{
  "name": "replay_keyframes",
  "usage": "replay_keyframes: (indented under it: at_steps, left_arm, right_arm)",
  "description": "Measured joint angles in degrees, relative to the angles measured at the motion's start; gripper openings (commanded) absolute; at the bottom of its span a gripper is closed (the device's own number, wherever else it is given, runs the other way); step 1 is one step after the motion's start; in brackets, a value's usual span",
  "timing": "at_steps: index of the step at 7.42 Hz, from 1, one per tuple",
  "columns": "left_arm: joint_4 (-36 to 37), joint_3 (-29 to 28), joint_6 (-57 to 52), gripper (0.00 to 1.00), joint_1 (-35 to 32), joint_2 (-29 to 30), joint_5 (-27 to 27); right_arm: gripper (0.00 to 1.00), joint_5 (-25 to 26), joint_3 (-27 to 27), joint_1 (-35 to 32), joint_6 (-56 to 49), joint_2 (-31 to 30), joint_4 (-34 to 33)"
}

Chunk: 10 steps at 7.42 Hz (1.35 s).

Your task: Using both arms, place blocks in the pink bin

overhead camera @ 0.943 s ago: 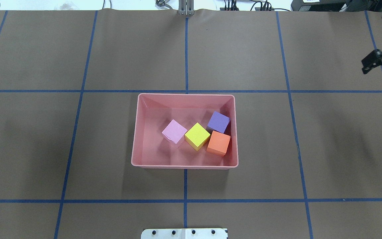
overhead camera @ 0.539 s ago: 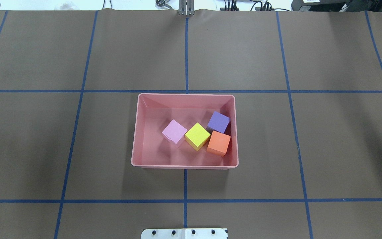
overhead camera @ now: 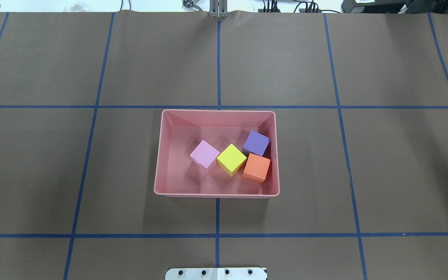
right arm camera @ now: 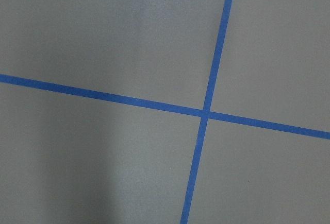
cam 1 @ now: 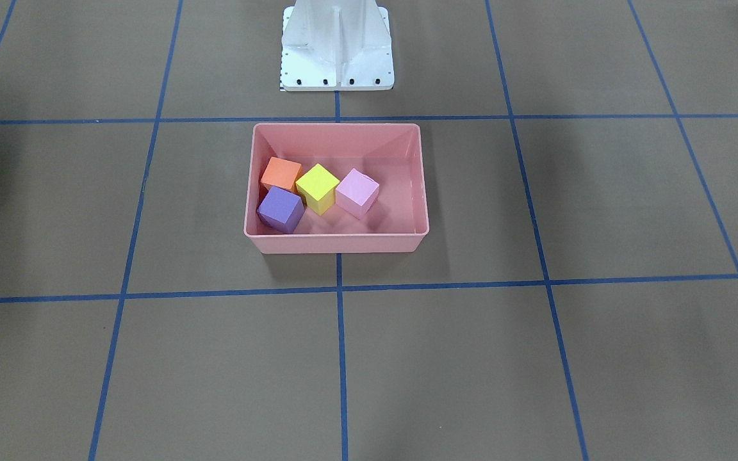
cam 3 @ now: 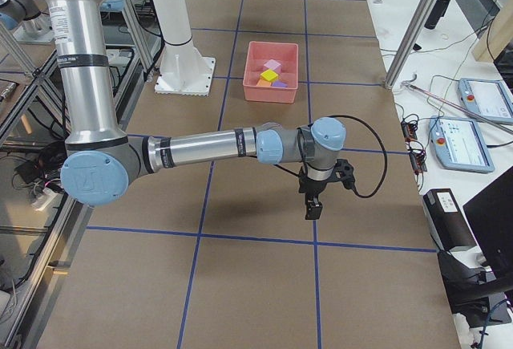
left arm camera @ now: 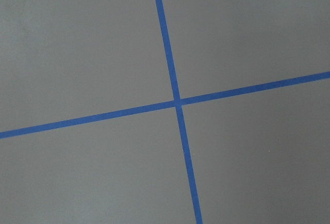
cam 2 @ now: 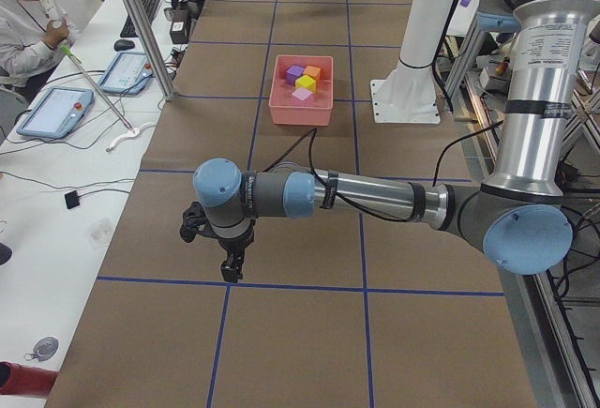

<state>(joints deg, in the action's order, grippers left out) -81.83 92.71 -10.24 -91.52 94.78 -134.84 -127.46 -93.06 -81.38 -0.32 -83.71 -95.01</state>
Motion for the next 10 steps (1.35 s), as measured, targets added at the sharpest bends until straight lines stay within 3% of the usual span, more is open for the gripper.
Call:
replay_keyframes:
  at_steps: [10]
  left_arm:
    - [-0.9, 1.0, 0.0, 1.0, 0.2, -0.8, -0.4]
  right_arm:
    - [1.0, -0.2, -0.1, 0.0, 0.1, -0.2, 0.0]
